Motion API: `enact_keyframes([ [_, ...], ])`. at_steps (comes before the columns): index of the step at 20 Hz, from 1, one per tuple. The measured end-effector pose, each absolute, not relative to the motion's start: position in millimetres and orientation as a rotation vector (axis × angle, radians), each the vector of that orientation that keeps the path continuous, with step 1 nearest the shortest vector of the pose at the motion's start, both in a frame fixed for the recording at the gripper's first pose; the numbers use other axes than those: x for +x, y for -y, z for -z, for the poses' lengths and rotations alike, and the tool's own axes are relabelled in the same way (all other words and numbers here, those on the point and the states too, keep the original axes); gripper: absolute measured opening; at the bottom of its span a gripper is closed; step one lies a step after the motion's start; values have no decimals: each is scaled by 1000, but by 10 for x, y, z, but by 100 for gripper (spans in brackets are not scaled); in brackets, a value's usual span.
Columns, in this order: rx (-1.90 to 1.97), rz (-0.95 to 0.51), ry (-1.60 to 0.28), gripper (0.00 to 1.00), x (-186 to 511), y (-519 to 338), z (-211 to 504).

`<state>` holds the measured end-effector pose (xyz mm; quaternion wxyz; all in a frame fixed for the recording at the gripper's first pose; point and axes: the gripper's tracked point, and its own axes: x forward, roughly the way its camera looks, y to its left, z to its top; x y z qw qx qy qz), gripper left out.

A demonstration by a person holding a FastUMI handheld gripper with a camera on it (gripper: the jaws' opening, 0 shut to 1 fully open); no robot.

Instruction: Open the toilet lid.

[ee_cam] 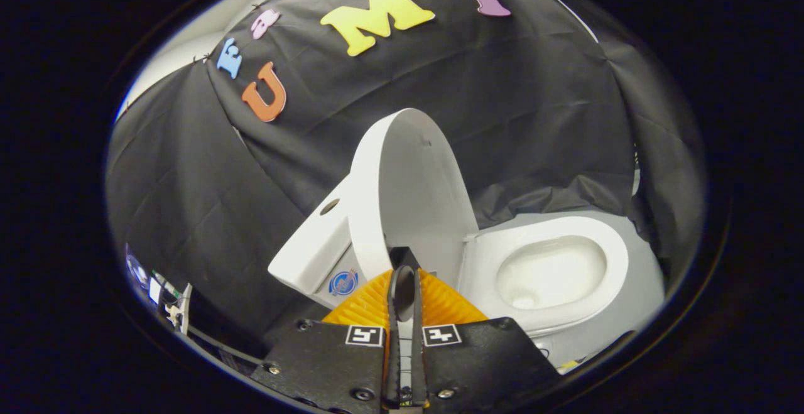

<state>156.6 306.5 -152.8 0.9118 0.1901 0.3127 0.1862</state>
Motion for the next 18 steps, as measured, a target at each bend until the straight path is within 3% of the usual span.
enact_keyframes([
  [18, 220, -454, -654, 10, 1552, -3799, 1611],
])
